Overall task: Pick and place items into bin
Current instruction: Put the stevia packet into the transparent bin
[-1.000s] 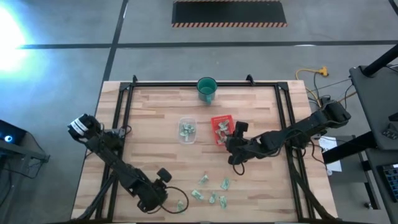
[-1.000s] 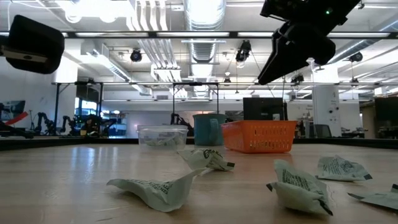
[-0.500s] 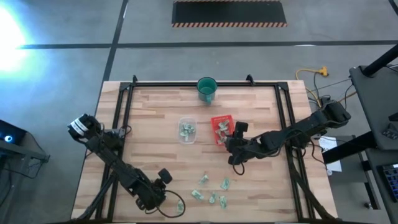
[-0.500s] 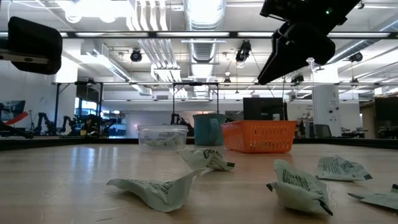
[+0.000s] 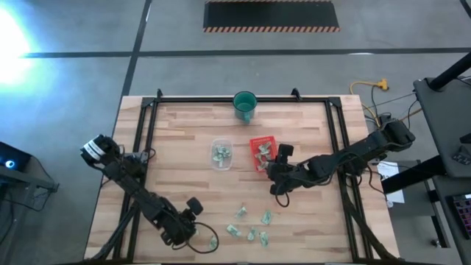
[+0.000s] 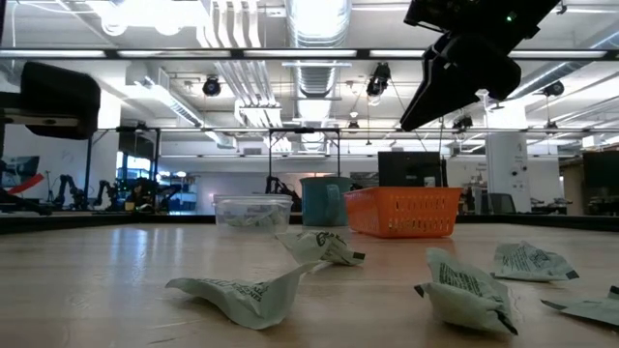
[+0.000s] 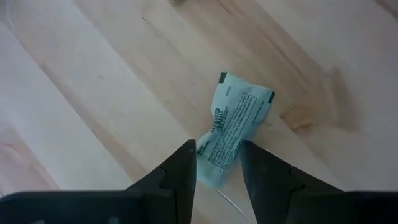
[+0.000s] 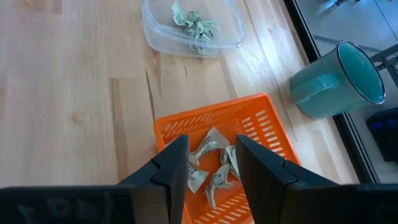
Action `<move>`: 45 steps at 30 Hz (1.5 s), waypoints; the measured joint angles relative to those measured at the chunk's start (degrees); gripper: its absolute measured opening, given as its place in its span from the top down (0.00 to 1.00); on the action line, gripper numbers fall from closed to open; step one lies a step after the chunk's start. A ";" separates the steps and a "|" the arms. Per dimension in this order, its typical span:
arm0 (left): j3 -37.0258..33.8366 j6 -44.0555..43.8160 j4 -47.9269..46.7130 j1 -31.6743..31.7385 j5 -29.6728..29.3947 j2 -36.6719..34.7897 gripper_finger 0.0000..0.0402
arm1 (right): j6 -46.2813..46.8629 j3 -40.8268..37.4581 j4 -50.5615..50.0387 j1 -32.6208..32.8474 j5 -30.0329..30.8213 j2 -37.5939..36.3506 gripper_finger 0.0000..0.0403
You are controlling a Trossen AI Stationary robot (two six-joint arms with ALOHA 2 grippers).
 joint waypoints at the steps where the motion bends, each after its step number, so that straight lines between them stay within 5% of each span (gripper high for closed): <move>1: -0.20 -0.02 0.30 0.16 0.01 0.00 0.73 | 0.00 0.00 0.04 0.00 0.00 0.00 0.70; 13: -0.36 -2.50 0.29 1.42 1.75 0.00 0.74 | 0.00 0.00 0.18 0.00 -0.01 0.04 0.73; 25: -0.36 -9.75 0.34 3.35 6.82 0.00 0.98 | 0.00 0.00 0.51 0.00 -0.02 0.04 0.75; 33: 0.09 -9.75 -0.07 3.55 6.49 0.00 1.00 | 0.00 0.00 0.51 0.00 -0.02 0.04 0.76; 40: 3.42 -9.78 -4.26 3.55 0.29 -0.17 1.00 | -0.02 0.00 0.53 0.00 -0.02 0.04 0.77; 45: 6.27 -9.65 -7.87 3.59 -13.50 -0.17 1.00 | -0.02 0.00 0.57 0.00 -0.01 0.04 0.77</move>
